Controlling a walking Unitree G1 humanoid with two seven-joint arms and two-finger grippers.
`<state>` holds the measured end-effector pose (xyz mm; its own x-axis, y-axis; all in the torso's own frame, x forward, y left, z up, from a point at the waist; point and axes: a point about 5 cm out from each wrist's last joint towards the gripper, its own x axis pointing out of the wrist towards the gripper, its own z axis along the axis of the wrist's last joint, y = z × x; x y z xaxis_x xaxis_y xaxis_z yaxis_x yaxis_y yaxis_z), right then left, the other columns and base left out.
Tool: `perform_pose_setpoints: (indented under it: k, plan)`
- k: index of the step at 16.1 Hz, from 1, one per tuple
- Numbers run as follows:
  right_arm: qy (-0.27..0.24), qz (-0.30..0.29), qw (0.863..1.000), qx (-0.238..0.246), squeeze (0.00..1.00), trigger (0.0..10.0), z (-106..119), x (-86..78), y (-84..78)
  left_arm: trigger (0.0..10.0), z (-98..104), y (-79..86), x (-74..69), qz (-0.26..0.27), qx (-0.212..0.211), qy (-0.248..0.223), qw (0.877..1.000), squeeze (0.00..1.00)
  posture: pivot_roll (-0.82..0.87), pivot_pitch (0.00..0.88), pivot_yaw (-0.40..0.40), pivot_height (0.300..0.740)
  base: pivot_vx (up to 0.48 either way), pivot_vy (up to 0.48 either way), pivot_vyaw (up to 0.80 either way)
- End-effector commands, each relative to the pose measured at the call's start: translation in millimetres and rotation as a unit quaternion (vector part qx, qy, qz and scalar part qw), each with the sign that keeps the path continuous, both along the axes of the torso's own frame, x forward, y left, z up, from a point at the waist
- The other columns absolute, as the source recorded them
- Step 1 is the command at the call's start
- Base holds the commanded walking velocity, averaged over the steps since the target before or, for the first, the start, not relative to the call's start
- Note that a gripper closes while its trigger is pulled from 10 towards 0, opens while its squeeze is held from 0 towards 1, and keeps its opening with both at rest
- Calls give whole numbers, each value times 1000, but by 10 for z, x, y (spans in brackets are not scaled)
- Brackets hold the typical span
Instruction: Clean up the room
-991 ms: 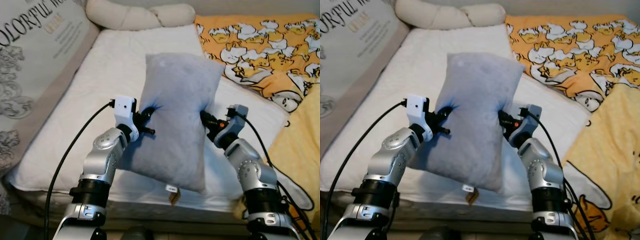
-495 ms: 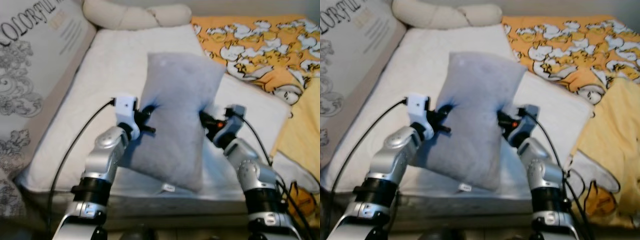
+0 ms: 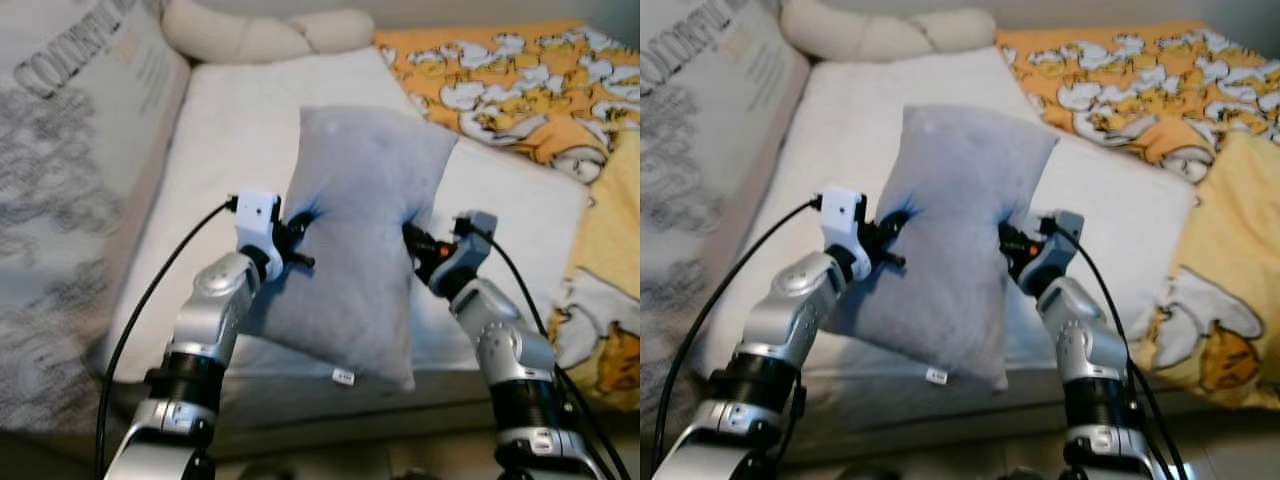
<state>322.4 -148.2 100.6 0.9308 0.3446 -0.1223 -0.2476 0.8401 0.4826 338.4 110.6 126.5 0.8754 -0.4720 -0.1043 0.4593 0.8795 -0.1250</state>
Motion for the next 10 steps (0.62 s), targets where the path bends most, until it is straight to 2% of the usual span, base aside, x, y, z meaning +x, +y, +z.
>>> perform_pose_setpoints:
  k: [1,4,10]
  plan:
    - [-10,18,1000,7,0,10000,58,16,119,10000,94,106,32,17,4,-22,1000,0,50,0,65,740,0,382,0]
    - [-6,18,1000,8,0,10000,50,11,124,10000,90,108,34,18,4,-21,1000,0,48,0,68,740,0,381,0]
    - [-1,13,1000,12,0,10000,50,25,115,10000,148,132,81,30,-6,-30,999,0,44,0,73,740,0,0,0]
